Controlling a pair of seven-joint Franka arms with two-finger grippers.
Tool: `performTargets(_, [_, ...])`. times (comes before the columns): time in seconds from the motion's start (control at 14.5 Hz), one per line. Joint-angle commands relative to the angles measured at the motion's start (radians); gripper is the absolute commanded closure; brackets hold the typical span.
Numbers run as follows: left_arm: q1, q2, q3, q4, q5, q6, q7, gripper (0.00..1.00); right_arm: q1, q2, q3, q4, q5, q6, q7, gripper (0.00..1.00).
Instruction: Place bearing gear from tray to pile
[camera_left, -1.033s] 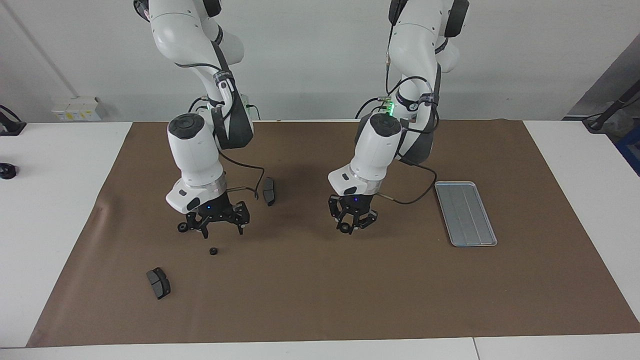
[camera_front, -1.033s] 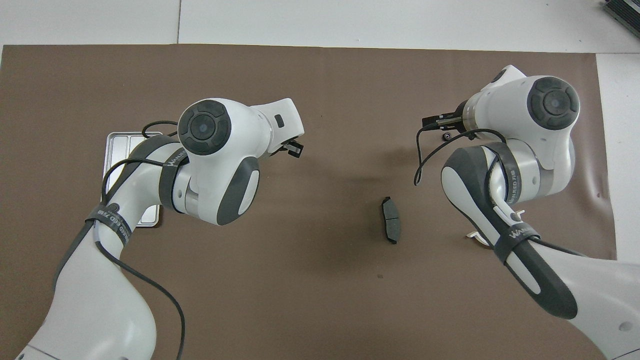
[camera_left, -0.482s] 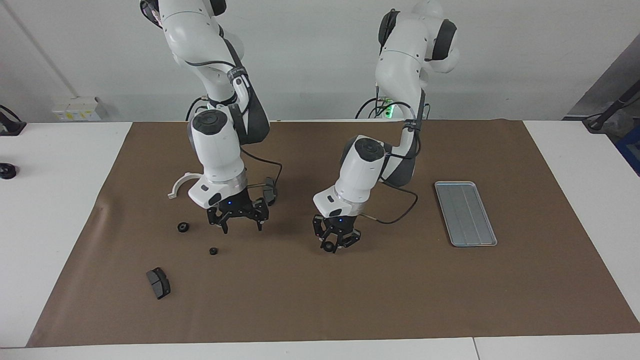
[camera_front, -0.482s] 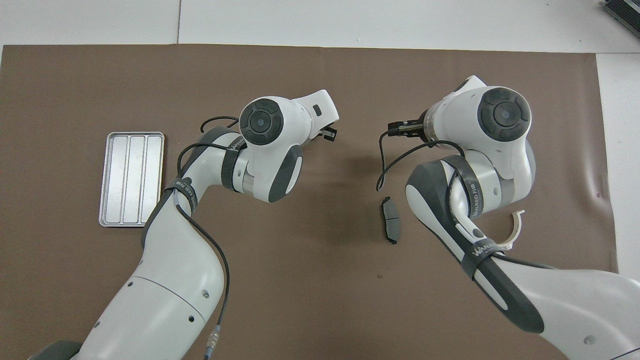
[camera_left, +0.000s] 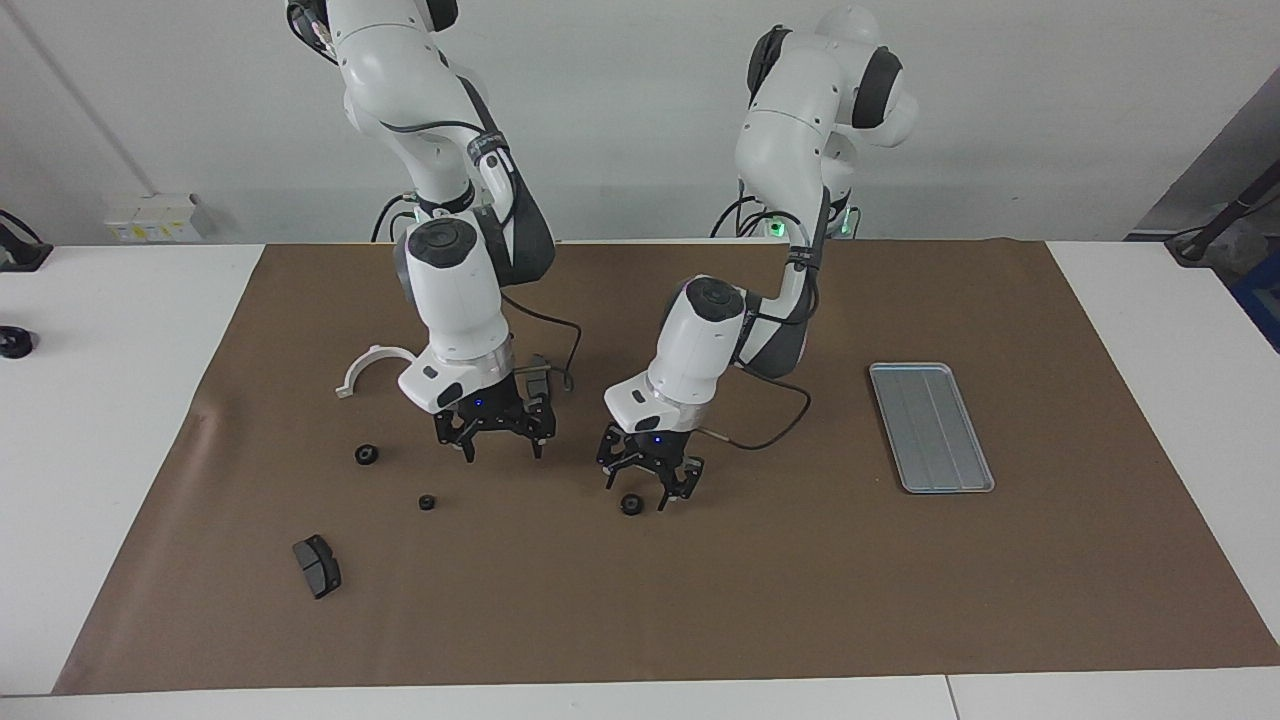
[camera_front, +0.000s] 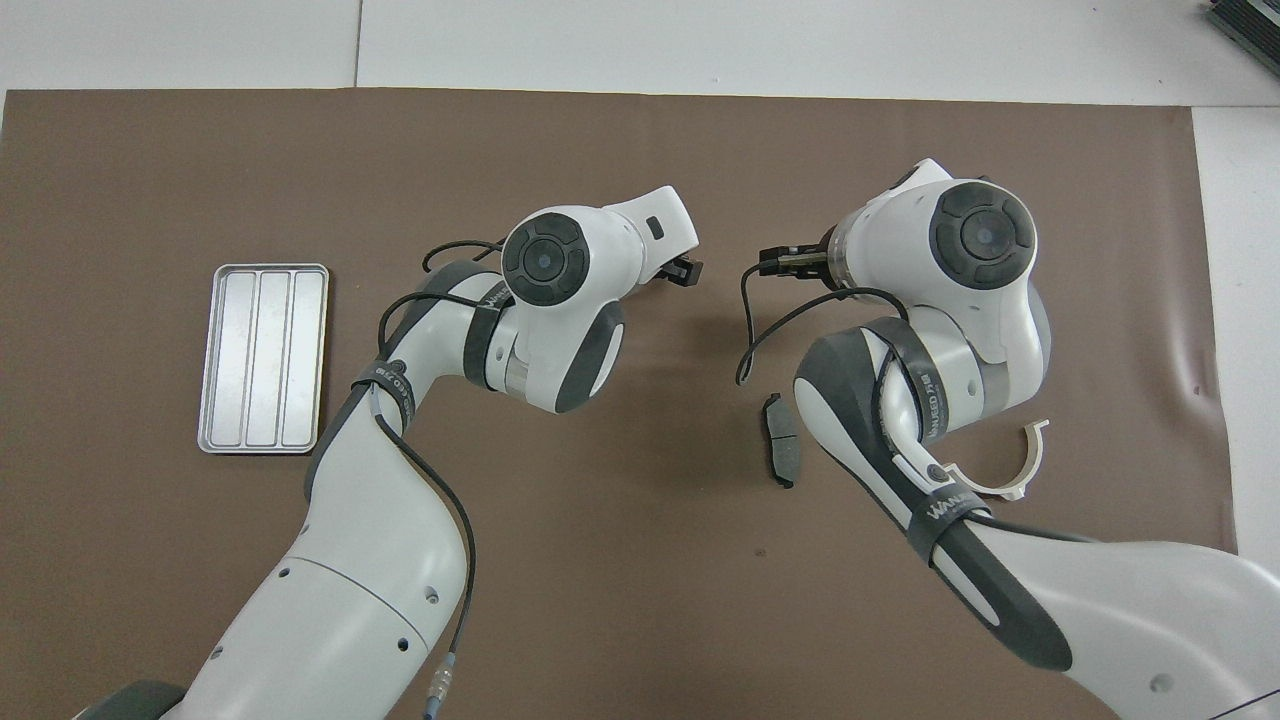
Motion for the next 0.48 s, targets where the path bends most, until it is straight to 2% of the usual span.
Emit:
performTargets(0.0, [0.043,-0.142,0.009,-0.118,-0.015,-0.078,0.017,0.0,0.009,0.011,0.005,0.005,0.03,0.006,0.014,0.0])
performTargets(0.14, [0.083,-0.225,0.018,-0.162,-0.007,-0.173,0.055,0.0,0.041,0.045,0.005,0.081,0.047,-0.009,0.019,0.0])
performTargets(0.41, [0.149,-0.397,0.075,-0.253,0.039,-0.374,0.088,0.0,0.139,0.247,0.0,0.325,0.014,-0.032,0.054,0.0])
